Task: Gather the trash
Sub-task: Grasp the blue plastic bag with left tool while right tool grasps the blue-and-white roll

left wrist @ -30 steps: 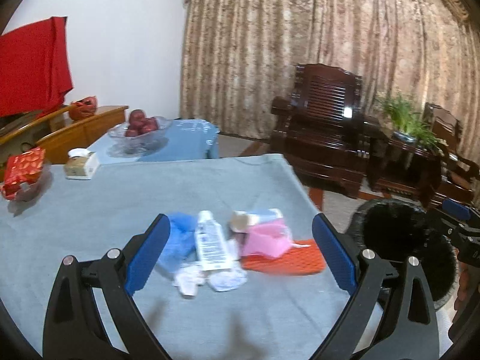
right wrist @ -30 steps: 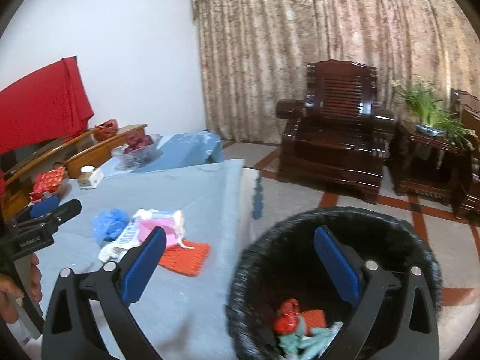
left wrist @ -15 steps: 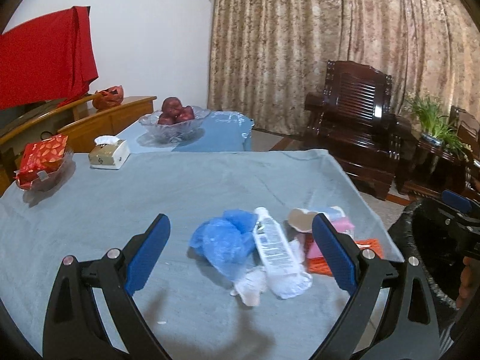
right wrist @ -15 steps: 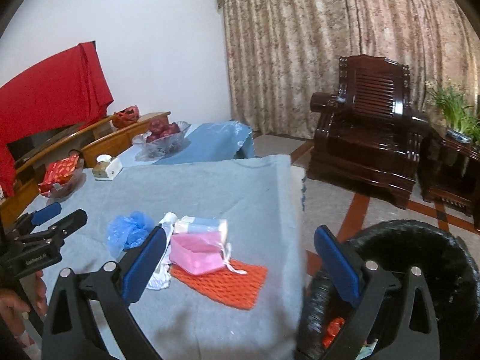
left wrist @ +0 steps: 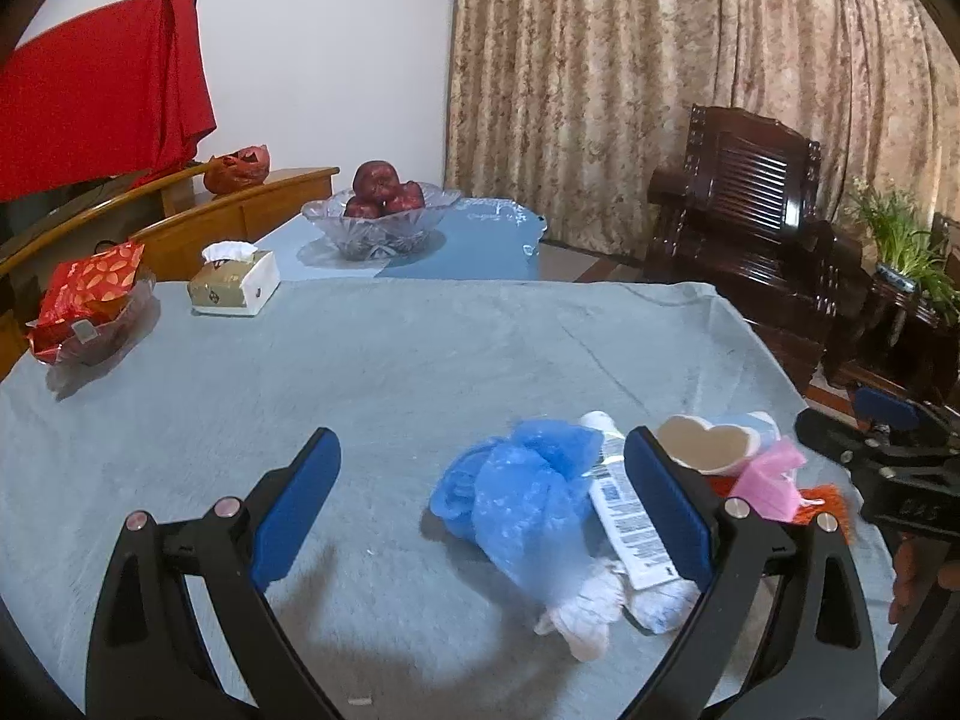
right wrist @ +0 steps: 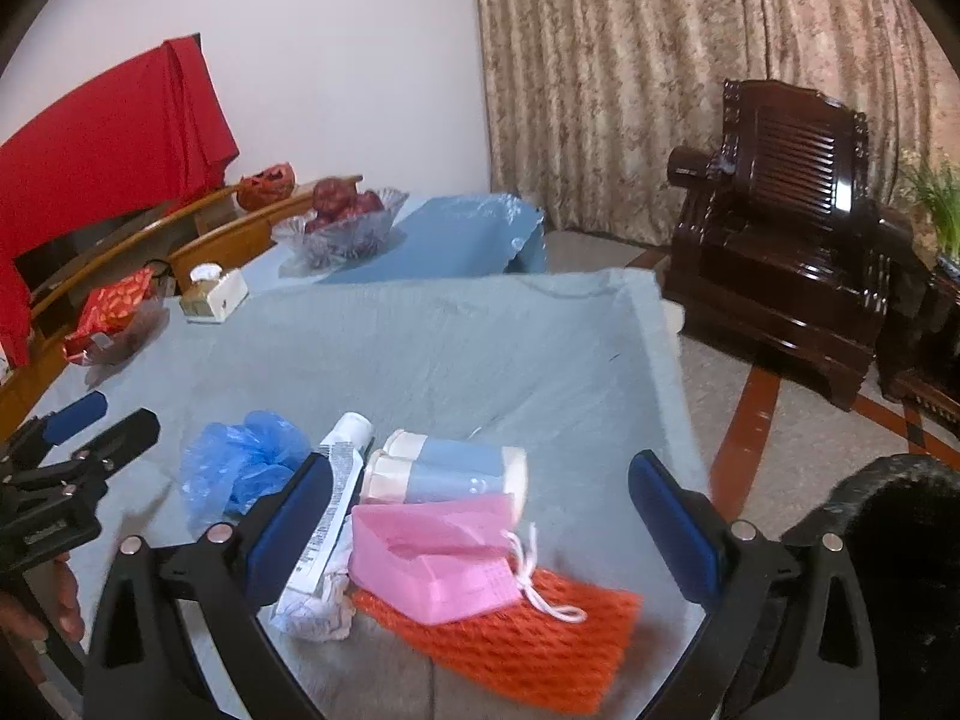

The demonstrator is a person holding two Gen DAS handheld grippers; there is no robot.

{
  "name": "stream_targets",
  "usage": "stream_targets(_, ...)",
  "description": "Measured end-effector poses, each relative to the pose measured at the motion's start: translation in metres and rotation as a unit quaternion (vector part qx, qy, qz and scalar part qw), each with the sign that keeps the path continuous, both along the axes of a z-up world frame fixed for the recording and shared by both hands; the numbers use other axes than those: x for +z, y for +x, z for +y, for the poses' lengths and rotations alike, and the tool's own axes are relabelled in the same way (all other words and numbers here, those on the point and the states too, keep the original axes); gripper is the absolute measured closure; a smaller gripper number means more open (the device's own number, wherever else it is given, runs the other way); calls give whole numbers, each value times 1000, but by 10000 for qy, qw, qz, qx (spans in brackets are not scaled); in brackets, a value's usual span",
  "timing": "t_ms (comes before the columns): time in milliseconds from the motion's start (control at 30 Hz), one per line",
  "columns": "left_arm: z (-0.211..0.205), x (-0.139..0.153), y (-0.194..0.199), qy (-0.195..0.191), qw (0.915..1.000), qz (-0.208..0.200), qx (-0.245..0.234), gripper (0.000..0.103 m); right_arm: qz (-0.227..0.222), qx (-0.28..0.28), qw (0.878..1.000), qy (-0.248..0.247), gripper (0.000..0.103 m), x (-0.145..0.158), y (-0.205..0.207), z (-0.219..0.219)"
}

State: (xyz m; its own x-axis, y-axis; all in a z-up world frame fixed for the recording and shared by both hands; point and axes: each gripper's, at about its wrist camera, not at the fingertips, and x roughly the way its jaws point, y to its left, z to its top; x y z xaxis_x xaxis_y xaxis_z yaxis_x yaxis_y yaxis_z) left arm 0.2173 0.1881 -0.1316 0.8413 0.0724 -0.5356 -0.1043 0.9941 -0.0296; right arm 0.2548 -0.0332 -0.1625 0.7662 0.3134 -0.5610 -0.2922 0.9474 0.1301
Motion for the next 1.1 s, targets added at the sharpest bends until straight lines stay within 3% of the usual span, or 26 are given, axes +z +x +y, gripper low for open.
stream_targets(533,10,-33,24,12,9996,286,-27,10,546,307,9978,-211,7,-39,45,25)
stream_targets(700,5,-43,31,-31,9991,413,-85,10,703,474,9963,-132,27,-43,52,27)
stream_targets(733,5,-45,33,-49,9990,433,-98,11,707,487,9962,-134,27,-44,52,27)
stream_targets(900,3,-56,43,-256,9968,711,-260,30,636,476,9968,-100,29,-42,51,26)
stream_targets(1033,7,-64,50,-586,9931,918,-441,56,557,442,9975,-19,29,-36,50,23)
stream_targets(1100,10,-67,53,-714,9919,952,-434,61,532,434,9976,1,30,-33,49,22)
